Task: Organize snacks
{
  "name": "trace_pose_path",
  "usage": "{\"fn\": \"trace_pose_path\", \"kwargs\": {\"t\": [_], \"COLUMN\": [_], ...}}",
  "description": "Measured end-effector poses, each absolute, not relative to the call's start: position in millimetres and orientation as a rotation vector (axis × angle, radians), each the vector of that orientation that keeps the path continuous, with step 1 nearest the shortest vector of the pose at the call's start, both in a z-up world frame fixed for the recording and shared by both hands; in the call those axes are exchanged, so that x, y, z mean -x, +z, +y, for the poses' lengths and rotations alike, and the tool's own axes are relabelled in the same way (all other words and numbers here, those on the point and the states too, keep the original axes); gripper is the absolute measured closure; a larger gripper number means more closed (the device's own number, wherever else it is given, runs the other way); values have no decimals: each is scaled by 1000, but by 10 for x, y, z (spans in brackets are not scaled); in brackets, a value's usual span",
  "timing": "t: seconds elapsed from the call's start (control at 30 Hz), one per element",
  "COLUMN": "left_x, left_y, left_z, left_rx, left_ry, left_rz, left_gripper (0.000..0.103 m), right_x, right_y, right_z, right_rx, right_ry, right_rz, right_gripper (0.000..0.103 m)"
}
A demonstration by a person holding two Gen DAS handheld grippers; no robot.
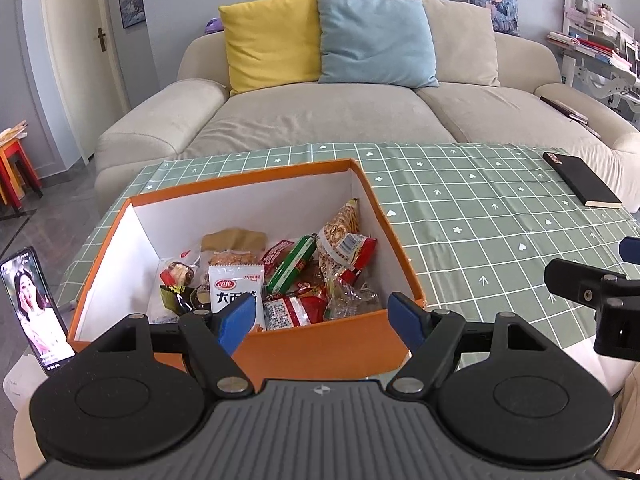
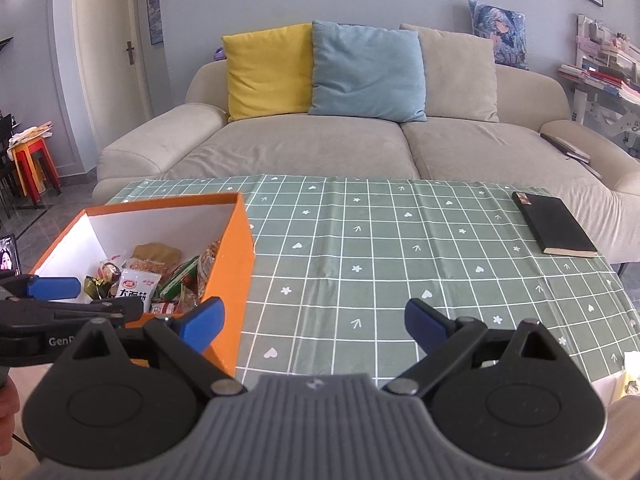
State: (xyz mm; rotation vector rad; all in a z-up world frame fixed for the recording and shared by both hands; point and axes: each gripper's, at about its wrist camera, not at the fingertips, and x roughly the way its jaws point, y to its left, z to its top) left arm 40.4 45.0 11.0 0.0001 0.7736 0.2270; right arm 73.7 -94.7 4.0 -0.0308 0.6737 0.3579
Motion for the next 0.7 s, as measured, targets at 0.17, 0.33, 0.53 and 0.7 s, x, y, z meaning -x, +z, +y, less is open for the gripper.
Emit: {"fn": "trace_pose_path", "kwargs": {"t": [0.17,0.33,0.53,0.7], "left_x": [-408,-418,-424,-422], "left_y": [137,169,226,267], "left_z": [423,403,377,374], "left_rx": [-13,-20,-35,-34], "left_ry": [223,222,214,205], "left_rz": [766,755,733,719], "left_gripper": [15,15,15,15], "right_x": [-742,-740,-741,-737], "right_y": [65,79,105,130], "right_z": [-979,-998,-1017,-1036], "right_rx": [23,18,14,11], "right_ry": [346,337,327,319], "right_rz": [663,653,641,628], "right_gripper": [9,9,9,9]}}
